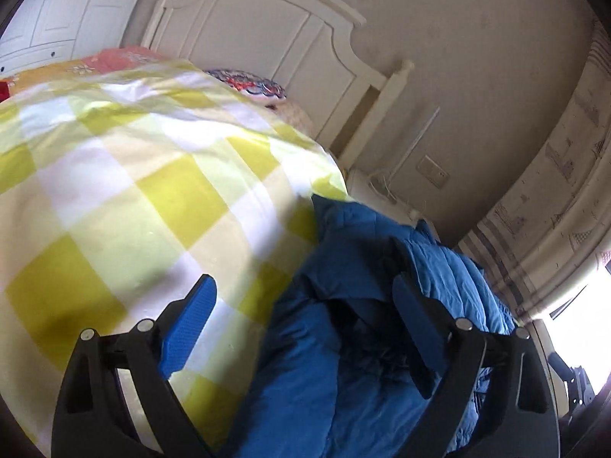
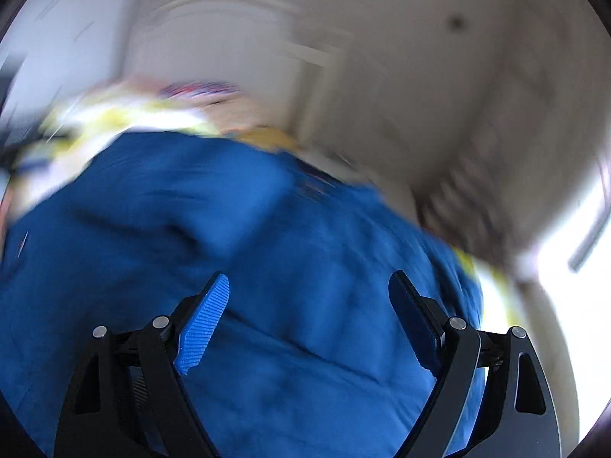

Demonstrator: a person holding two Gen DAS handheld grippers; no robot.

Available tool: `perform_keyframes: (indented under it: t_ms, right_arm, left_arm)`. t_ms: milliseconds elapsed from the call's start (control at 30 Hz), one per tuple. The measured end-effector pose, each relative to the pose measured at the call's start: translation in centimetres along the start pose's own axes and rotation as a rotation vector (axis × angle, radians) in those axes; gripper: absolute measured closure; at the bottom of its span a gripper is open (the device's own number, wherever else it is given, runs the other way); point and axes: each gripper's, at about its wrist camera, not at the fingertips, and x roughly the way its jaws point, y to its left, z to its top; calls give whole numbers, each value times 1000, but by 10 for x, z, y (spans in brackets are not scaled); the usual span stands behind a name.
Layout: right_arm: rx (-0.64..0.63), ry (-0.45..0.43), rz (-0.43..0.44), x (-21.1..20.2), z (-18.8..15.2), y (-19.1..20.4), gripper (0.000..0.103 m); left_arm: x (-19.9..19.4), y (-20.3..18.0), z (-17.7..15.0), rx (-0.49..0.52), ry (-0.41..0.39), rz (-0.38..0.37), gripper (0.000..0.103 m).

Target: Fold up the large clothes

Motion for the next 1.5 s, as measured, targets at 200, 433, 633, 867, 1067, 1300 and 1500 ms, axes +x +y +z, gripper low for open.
perform_keyframes:
  t_ms: [200,433,633,867,1067,1300,1500]
  right_arm:
    - [-316,8,-32,46,49,91,19]
    - [-177,-20,103,40,63,72,67]
    - [710,-133,363,6,6,-118,77]
    - [1244,151,305,58,-135,-214,49]
    - [1214,88,318,62,-140,-205,46]
    - [1154,-93,322,20,-128,-205,84]
    - [1109,-12,216,15,-126,-203,84]
  left_arm:
    - [-7,2,3,-29,-79,36,5]
    - [0,3,3,-29,-58,46,3]
    - [1,-4,2,6,-53,31,3]
    - [7,-12,1,49,-28,30,3]
    - [11,-4,2,13,-6,45,3]
    - [13,-5,1,21,2,48,3]
    - [15,-2,2,13,11,47,3]
